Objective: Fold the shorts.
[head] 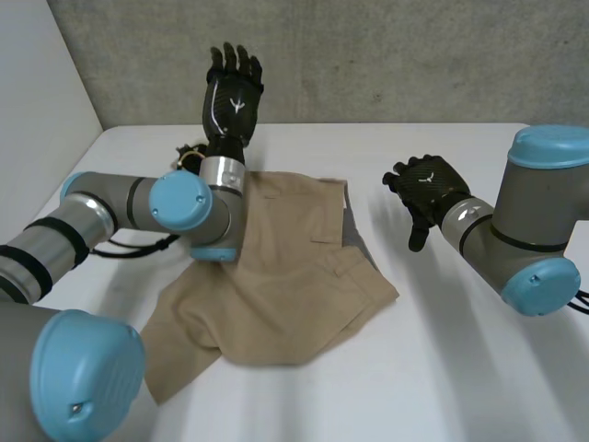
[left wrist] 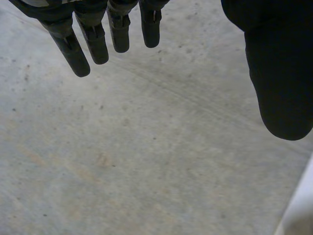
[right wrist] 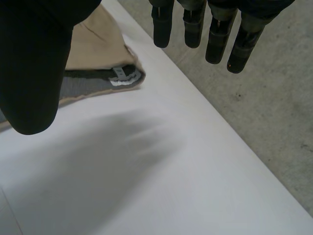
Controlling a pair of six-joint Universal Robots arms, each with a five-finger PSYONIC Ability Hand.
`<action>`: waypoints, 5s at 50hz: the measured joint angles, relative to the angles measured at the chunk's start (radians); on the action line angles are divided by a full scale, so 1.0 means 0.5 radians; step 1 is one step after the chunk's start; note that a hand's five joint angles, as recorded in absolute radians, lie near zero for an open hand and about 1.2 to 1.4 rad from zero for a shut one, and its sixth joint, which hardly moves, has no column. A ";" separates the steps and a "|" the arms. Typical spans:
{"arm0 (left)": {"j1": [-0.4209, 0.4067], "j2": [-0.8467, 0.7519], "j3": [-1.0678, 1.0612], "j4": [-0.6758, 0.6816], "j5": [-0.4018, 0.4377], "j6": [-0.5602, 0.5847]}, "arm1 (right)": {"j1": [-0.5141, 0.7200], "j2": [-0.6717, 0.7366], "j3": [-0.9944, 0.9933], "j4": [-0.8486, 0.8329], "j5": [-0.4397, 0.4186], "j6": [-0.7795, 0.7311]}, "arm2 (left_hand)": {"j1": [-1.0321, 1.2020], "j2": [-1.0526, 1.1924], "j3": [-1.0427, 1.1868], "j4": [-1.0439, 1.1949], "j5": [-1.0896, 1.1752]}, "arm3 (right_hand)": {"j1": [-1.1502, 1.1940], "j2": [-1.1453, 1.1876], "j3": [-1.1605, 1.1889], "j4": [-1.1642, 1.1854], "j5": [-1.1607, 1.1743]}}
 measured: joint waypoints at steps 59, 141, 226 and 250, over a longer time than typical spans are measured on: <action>-0.202 2.137 -2.698 -1.709 -0.190 -1.587 | 0.004 -0.195 0.906 -0.447 -0.615 -0.477 | 0.645 0.623 0.593 0.621 0.593 | 1.118 1.387 1.409 1.345 1.250; 0.252 1.858 -2.824 -1.219 -0.258 -1.313 | 0.102 -0.143 0.669 -0.291 -0.192 0.100 | 0.849 0.818 0.789 0.818 0.789 | 1.498 1.907 1.941 1.906 1.797; 0.556 2.199 -2.554 -1.220 0.069 -1.366 | 0.076 -0.084 0.425 -0.132 -0.243 0.308 | 1.867 1.987 1.940 1.973 1.803 | 1.537 1.917 1.921 1.907 1.788; 0.514 2.731 -1.453 -2.098 0.449 -1.435 | -0.102 -1.181 -0.374 0.933 -0.217 0.204 | 1.867 1.990 1.951 1.980 1.803 | 1.537 1.917 1.931 1.915 1.809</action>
